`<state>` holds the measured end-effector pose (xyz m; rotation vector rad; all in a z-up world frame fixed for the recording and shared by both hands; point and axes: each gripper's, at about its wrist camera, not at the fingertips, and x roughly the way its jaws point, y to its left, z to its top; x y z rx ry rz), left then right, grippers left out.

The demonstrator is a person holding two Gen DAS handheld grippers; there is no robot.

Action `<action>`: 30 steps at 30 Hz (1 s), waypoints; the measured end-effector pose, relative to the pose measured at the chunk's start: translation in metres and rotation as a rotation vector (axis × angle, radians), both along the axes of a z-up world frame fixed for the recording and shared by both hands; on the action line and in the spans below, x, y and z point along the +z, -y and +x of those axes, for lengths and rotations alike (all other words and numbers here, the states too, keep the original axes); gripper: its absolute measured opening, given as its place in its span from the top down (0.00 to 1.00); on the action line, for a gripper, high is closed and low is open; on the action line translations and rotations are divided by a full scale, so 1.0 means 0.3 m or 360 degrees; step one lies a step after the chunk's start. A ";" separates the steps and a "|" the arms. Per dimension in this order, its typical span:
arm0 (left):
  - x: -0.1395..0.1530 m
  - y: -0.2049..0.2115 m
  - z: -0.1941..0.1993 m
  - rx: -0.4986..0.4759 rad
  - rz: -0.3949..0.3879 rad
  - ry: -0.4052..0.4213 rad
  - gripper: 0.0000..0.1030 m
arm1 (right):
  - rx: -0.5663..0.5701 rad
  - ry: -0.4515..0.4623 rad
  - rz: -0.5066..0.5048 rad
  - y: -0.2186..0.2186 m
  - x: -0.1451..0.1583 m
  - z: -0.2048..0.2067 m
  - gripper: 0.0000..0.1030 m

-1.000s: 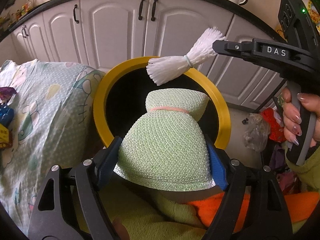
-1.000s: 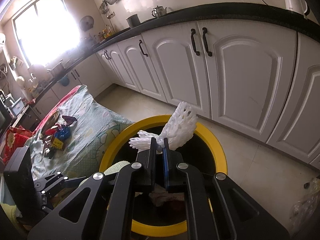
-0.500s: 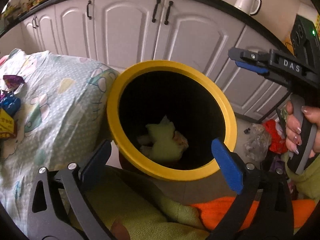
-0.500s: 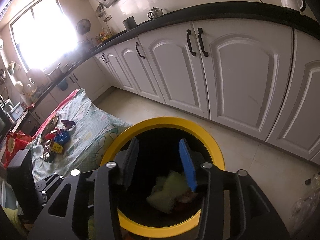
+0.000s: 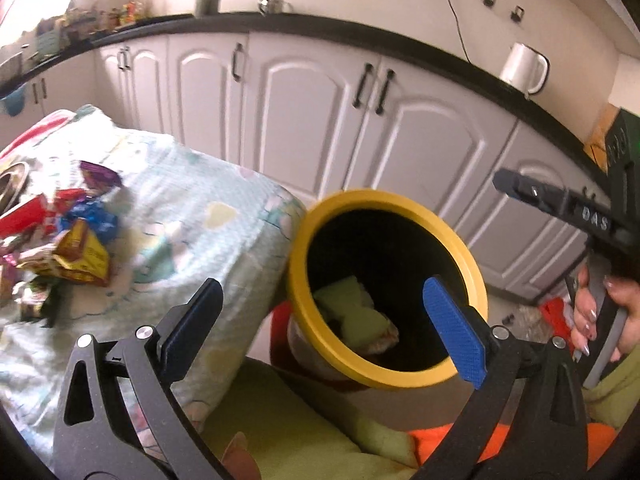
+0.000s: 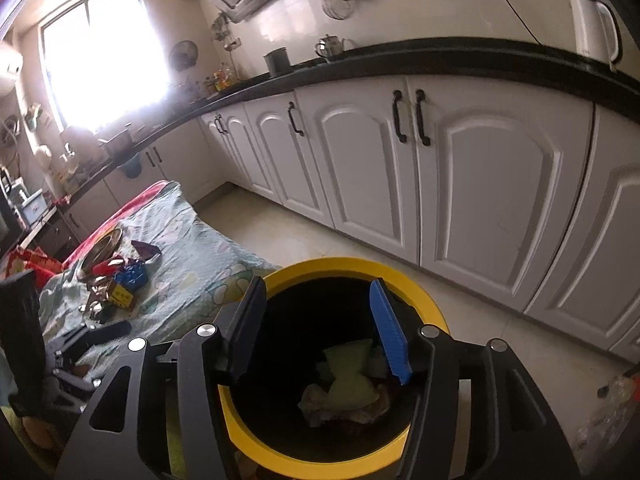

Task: Collect trash
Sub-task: 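Move both tools back over the bed toward the candy wrappers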

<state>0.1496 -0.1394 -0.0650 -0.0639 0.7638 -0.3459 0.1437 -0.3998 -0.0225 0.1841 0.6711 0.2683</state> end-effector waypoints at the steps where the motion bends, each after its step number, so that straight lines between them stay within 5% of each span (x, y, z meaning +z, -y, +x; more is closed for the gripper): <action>1: 0.009 -0.016 -0.002 0.0023 -0.0012 0.0013 0.11 | 0.0008 0.0005 -0.0009 -0.009 0.004 -0.002 0.47; 30: 0.179 -0.399 -0.098 0.0520 -0.0122 0.0322 0.10 | 0.0414 0.0099 -0.0125 -0.400 0.122 -0.065 0.35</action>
